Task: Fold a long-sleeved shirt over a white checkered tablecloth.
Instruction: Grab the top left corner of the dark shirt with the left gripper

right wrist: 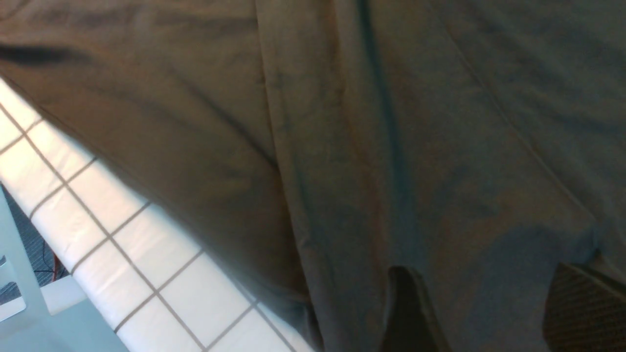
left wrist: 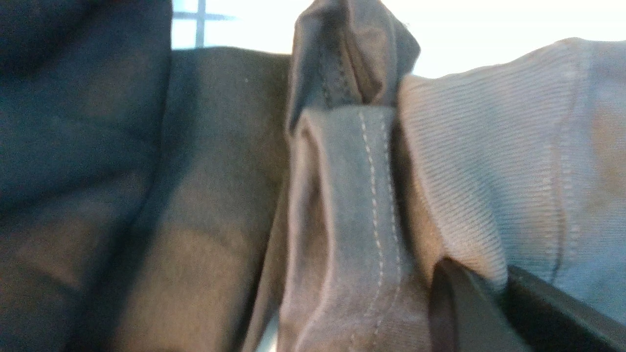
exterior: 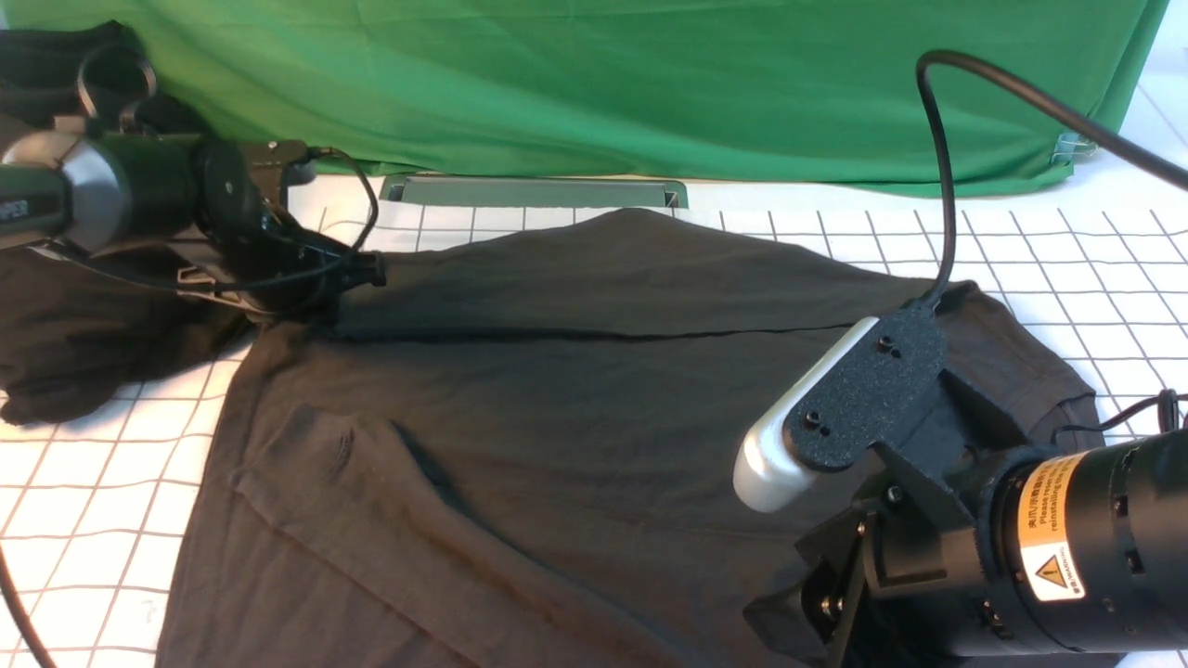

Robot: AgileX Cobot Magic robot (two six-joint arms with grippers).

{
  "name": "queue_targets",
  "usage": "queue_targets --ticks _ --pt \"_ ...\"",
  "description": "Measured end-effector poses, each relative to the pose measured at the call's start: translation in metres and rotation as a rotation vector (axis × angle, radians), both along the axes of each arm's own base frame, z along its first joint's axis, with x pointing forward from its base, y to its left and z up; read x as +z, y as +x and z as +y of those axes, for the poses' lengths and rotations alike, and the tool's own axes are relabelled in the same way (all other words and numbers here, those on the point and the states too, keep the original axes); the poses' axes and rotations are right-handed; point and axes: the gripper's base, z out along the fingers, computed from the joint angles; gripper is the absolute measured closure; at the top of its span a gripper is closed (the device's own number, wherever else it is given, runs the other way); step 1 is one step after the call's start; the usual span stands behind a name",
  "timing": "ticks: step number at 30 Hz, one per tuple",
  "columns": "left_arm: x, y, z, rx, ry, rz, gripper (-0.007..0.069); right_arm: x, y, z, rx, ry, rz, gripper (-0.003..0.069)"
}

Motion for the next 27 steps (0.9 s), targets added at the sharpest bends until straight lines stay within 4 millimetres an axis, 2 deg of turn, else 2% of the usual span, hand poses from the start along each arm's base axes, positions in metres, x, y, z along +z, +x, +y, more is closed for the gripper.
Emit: queue_targets --ticks 2,7,11,14,17,20,23,27 --pt "0.011 -0.003 0.000 -0.005 0.002 -0.005 0.0599 0.000 0.000 0.000 -0.002 0.001 0.001 0.0295" --pt "0.036 -0.009 -0.001 -0.023 0.011 -0.042 0.0601 0.000 0.000 0.000 -0.020 0.006 0.009 0.0295" --pt "0.041 -0.010 -0.001 -0.061 0.036 -0.056 0.0599 0.000 0.001 0.000 -0.035 0.010 0.013 0.0295" --pt "0.036 -0.009 -0.001 -0.069 0.042 -0.045 0.0581 0.000 0.001 -0.001 -0.040 0.012 0.015 0.0295" --pt "0.023 -0.007 -0.001 -0.072 0.044 -0.013 0.0501 -0.001 0.000 -0.001 -0.053 0.010 0.029 0.0295" --pt "0.018 -0.007 -0.001 -0.073 0.044 0.002 0.0427 -0.001 0.000 -0.001 -0.056 0.006 0.034 0.0295" --pt "0.017 -0.006 -0.002 -0.065 0.028 0.005 0.0317 -0.001 0.000 -0.002 -0.059 0.005 0.038 0.0295" --pt "0.018 -0.007 -0.004 -0.050 -0.003 0.005 0.0249 -0.001 0.000 -0.002 -0.059 0.005 0.038 0.0295"
